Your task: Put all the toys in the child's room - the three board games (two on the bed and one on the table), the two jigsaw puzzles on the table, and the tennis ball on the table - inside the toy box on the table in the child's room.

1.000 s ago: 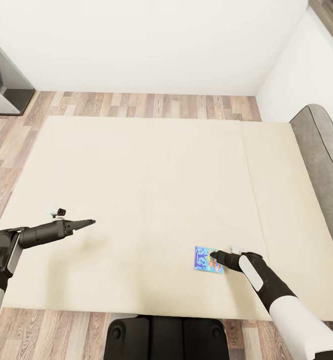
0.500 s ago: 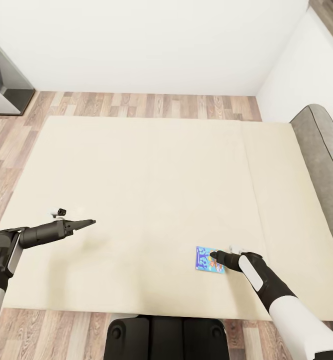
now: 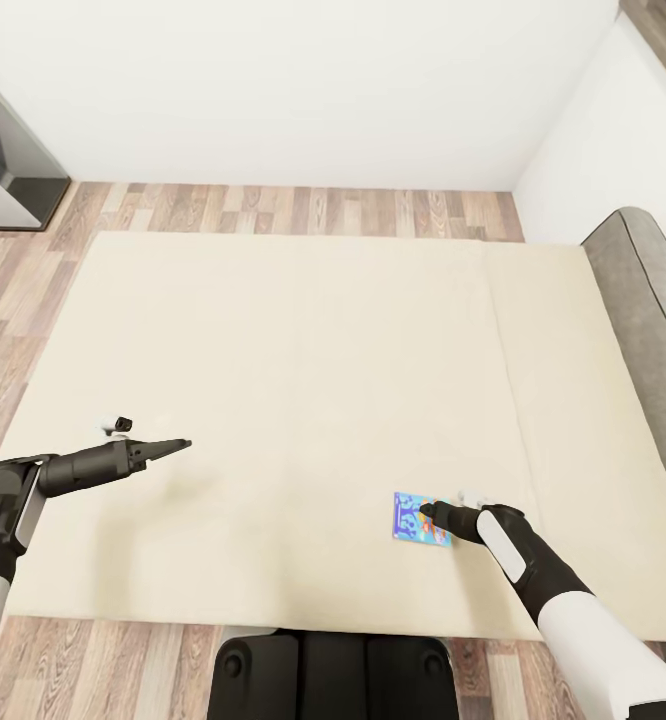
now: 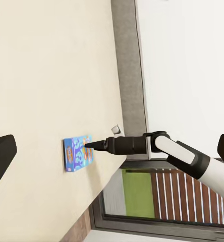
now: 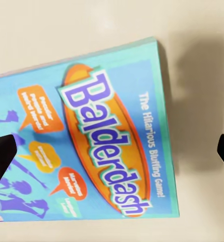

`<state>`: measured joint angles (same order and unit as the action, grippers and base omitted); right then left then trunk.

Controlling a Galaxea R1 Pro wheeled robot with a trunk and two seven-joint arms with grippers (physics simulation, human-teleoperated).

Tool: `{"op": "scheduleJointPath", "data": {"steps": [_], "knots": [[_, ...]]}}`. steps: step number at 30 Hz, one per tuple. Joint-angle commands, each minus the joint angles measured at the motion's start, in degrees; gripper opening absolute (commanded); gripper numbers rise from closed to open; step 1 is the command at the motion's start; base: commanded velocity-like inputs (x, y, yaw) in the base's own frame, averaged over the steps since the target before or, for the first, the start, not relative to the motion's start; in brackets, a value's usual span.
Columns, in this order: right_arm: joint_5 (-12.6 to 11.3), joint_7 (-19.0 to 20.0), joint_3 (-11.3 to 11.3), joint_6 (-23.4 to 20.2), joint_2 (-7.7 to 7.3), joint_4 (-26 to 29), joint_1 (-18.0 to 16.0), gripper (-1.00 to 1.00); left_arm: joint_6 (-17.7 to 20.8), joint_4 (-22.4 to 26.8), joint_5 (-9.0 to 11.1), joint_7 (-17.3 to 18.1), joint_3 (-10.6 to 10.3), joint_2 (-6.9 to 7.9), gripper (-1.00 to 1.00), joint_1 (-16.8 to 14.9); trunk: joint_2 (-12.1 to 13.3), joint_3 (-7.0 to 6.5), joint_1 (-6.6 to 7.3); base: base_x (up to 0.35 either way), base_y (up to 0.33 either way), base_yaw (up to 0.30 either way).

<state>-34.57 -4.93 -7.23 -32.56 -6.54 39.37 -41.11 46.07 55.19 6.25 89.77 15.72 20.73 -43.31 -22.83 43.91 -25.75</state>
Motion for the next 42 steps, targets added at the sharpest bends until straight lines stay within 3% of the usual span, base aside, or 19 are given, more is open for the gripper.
{"op": "scheduleJointPath", "data": {"steps": [1, 42], "knots": [[-0.57, -0.52, -0.33, -0.14, -0.07, 0.10, -0.02, 1.00, 0.61, 0.01, -0.03, 0.23, -0.03, 0.01, 1.00, -0.02, -0.09, 0.12, -0.03, 0.000, 0.000, 0.000], [-0.50, -0.52, -0.33, -0.14, -0.05, 0.10, -0.02, 1.00, 0.64, 0.01, -0.10, 0.23, -0.08, -0.09, 1.00, -0.02, -0.09, 1.79, -0.03, 0.000, 0.006, 0.000]]}}
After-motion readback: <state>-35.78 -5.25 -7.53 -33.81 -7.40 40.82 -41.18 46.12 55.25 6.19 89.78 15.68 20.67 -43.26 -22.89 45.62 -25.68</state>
